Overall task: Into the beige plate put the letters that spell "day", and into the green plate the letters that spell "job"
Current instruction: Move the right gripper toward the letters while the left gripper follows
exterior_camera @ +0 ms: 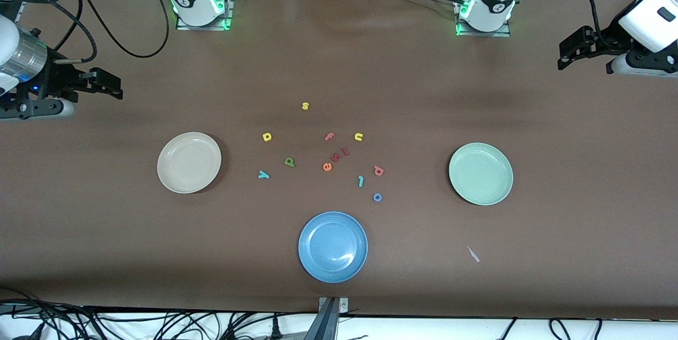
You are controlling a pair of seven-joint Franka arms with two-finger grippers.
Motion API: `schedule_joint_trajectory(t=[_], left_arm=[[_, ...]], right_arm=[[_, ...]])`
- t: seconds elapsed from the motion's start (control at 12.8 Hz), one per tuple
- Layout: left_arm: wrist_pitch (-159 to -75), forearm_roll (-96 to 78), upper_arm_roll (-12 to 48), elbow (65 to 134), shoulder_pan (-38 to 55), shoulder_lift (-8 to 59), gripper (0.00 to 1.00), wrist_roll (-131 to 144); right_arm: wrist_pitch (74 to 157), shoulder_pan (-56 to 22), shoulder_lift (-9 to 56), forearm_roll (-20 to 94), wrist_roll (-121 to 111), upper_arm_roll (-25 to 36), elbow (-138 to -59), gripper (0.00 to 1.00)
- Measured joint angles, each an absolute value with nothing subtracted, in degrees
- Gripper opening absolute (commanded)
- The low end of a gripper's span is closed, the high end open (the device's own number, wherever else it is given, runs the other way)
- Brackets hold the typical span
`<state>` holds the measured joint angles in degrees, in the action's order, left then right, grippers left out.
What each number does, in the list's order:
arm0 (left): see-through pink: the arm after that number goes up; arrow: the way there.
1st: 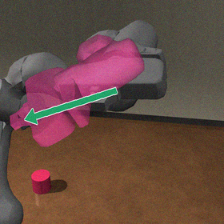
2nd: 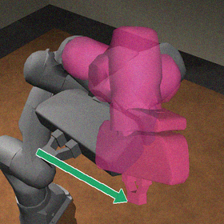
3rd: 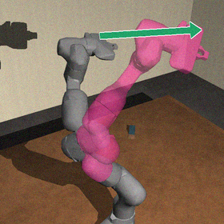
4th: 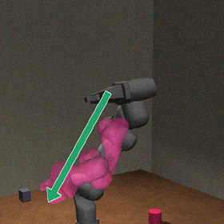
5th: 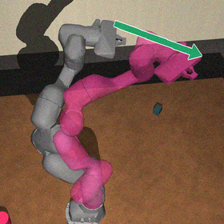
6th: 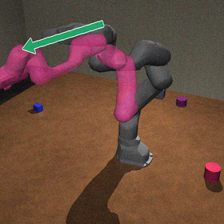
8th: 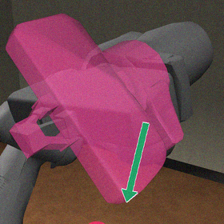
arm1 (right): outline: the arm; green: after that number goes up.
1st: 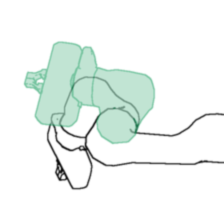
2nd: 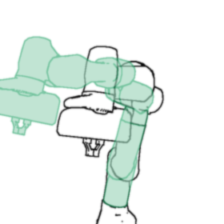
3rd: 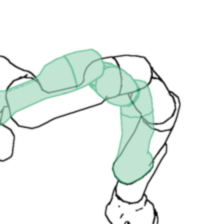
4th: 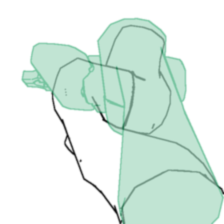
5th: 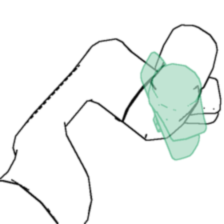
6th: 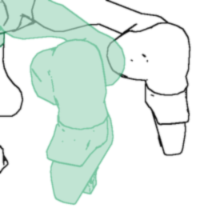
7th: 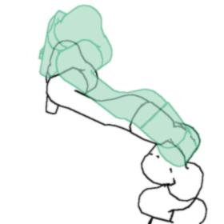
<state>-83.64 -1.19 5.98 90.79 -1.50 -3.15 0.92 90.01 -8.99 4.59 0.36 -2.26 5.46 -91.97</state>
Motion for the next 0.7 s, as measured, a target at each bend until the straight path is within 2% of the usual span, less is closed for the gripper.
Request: schedule_joint_trajectory(t=[0.31, 0.7], left_arm=[[-83.6, -1.2, 5.8, 90.8, -1.6, -3.1, 1.0, 0.9], [-83.6, -1.2, 5.9, 90.8, -1.5, -1.5, 1.0, 0.9]], right_arm=[[90.7, -12.4, 6.5, 0.5, -2.4, 3.2, -92.1, 1.0], [93.1, -16.2, 13.6, 0.9, -3.2, 2.8, -92.1, 1.0]])
